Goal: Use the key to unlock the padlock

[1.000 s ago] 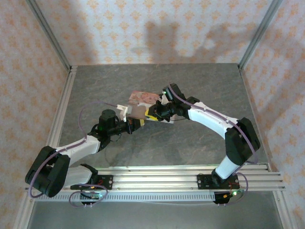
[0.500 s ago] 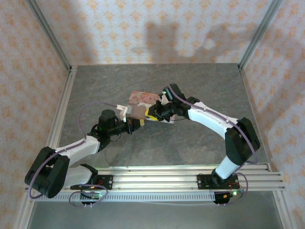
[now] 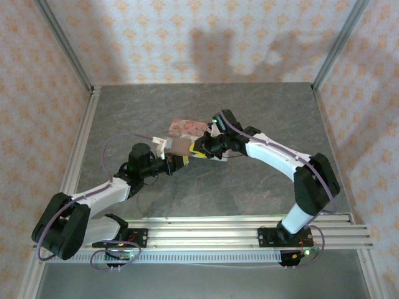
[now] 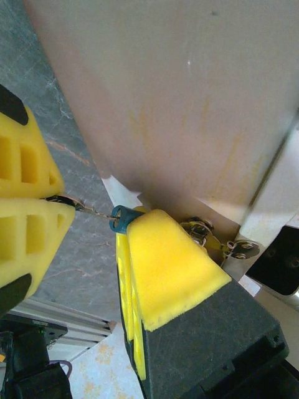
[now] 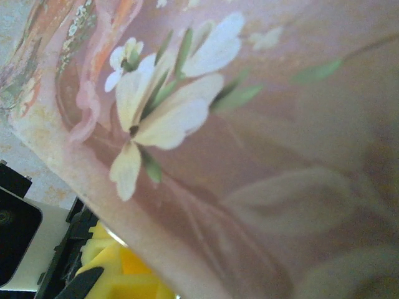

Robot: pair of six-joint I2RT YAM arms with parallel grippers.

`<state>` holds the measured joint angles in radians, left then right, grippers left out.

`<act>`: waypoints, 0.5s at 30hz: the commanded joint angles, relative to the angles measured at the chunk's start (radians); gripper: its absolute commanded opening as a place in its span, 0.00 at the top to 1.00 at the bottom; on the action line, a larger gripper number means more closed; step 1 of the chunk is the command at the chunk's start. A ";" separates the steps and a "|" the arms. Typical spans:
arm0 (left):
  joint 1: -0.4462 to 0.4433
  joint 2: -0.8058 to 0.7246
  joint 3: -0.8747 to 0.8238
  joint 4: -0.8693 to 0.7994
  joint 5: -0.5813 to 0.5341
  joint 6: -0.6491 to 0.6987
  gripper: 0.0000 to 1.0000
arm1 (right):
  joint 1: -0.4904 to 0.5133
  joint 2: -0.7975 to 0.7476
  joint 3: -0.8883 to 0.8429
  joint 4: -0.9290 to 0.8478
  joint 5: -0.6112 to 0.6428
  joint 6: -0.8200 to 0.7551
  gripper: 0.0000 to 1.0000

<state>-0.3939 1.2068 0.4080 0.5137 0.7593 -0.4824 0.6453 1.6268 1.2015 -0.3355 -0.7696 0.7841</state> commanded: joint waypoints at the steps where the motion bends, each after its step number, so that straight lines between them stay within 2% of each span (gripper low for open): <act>1: -0.006 -0.014 0.005 0.041 0.031 -0.005 1.00 | 0.007 0.005 0.013 0.044 0.001 -0.020 1.00; 15: -0.006 0.054 0.022 0.061 0.040 -0.013 1.00 | 0.007 -0.005 0.007 0.057 -0.007 -0.010 1.00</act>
<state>-0.3939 1.2564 0.4084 0.5144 0.7776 -0.4828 0.6453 1.6276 1.2015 -0.3355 -0.7692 0.7849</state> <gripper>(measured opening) 0.048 0.170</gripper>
